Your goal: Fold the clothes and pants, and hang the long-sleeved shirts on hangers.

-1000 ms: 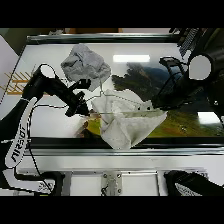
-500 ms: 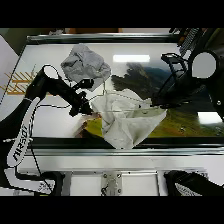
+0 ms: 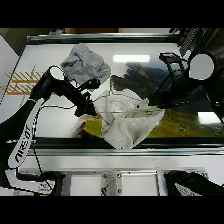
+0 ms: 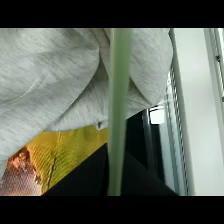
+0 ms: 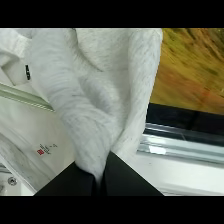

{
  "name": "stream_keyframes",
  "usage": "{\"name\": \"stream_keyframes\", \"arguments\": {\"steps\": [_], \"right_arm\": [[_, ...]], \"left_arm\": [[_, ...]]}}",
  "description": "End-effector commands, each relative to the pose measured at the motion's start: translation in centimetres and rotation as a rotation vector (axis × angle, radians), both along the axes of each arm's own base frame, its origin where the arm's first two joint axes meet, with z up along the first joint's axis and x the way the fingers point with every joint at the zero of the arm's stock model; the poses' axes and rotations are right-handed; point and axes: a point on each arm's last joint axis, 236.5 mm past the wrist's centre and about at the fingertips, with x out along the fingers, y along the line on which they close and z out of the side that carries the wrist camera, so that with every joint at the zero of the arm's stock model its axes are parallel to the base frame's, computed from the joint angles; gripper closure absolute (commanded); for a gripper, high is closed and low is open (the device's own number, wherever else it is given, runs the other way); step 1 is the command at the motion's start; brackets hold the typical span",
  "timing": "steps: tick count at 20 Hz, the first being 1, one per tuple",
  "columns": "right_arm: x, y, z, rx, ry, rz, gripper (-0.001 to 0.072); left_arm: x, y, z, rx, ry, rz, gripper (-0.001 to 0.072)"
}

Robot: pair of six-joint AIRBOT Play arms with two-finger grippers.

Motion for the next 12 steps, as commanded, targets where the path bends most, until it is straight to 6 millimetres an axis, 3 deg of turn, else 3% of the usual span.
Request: {"name": "stream_keyframes", "arguments": {"steps": [1,12], "right_arm": [[0.6,1.5,0.3,0.024,-0.047,0.026,0.0696],[1.9,8.4,1.6,0.154,-0.194,0.087,0.0696]], "left_arm": [[0.4,-0.5,-0.1,0.008,-0.003,0.034,0.0695],[0.1,-3.8,-0.8,-0.010,-0.067,-0.026,0.0695]]}}
